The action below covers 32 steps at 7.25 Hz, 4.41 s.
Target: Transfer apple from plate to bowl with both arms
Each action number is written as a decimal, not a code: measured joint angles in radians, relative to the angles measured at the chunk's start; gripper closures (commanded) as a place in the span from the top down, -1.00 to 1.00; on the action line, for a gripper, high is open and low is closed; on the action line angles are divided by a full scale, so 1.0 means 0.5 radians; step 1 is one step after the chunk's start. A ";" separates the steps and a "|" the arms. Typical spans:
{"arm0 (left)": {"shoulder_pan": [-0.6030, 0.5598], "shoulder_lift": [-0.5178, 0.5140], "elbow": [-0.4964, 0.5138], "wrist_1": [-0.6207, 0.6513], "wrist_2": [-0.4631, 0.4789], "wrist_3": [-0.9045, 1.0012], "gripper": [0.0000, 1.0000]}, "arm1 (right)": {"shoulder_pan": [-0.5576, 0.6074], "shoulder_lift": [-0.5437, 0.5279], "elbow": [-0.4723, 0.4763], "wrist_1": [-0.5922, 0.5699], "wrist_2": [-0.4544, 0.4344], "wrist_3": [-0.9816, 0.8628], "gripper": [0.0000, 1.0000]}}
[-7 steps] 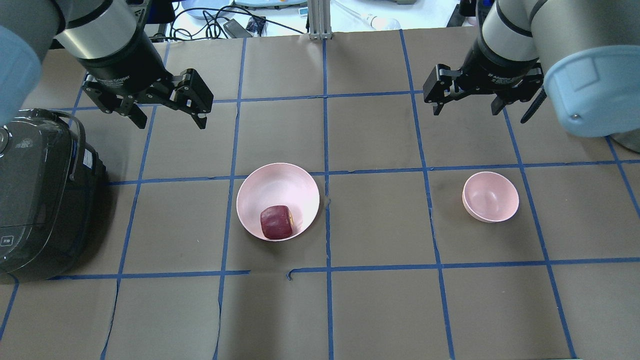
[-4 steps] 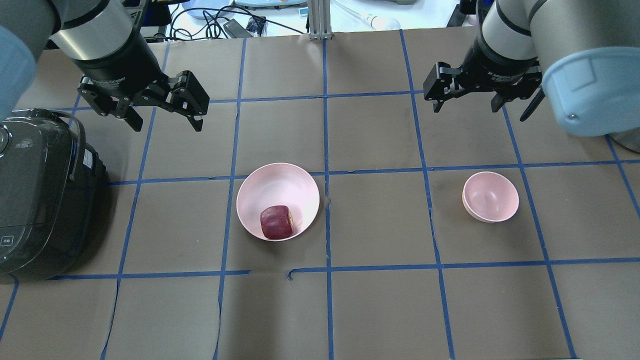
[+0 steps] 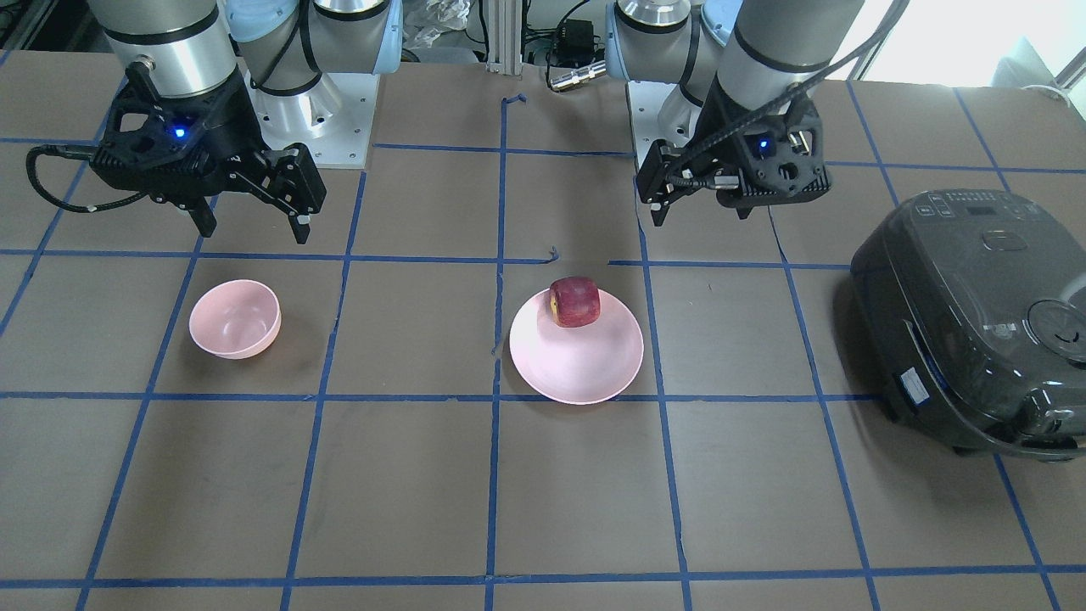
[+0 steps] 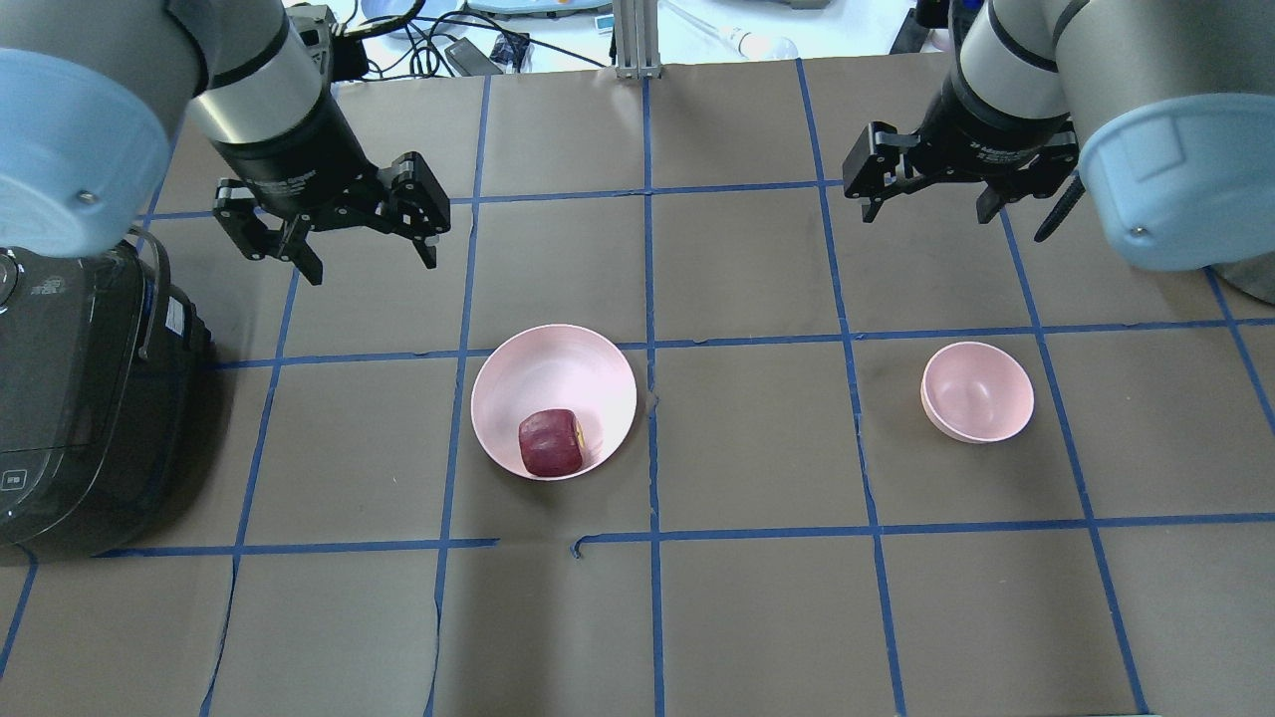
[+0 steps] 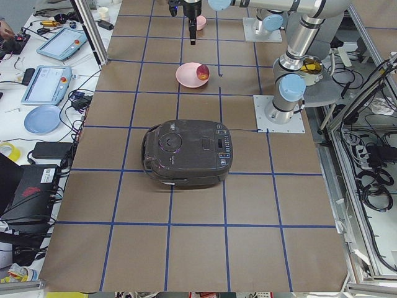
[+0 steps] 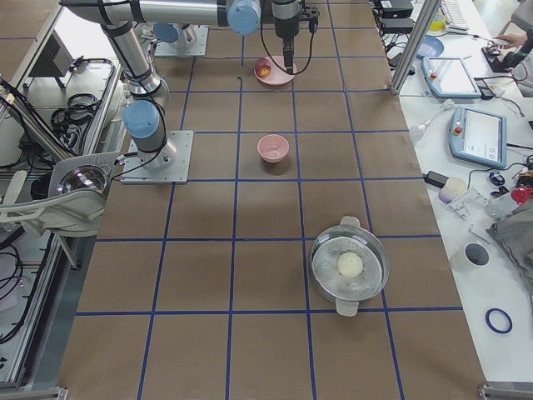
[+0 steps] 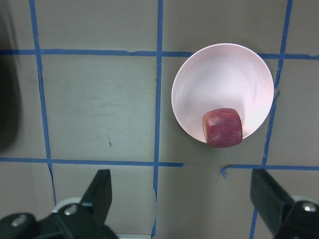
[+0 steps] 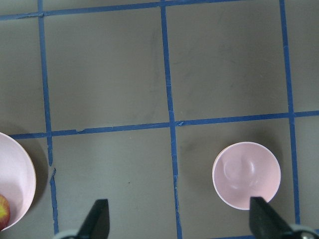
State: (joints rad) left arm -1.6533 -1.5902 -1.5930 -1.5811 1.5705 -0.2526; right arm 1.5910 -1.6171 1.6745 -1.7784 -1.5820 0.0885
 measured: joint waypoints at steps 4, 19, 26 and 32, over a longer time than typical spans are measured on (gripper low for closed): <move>-0.194 -0.205 -0.621 0.806 -0.070 -0.352 1.00 | -0.002 0.020 -0.003 0.013 0.018 -0.015 1.00; -0.289 -0.489 -0.288 0.699 -0.247 -0.363 -1.00 | -0.752 0.629 0.726 -0.603 -0.057 -1.046 -0.93; -0.262 -0.549 -0.101 0.491 -0.342 -0.569 -1.00 | -0.657 0.529 0.668 -0.378 0.422 -0.797 -1.00; -0.279 -0.562 -0.126 0.490 -0.350 -0.678 -1.00 | -0.019 0.581 0.668 -0.431 0.582 -0.244 -0.68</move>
State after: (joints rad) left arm -1.7926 -1.8714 -1.6560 -1.3361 1.3957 -0.5918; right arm 1.5816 -1.3264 2.0083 -1.9941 -1.2911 -0.0334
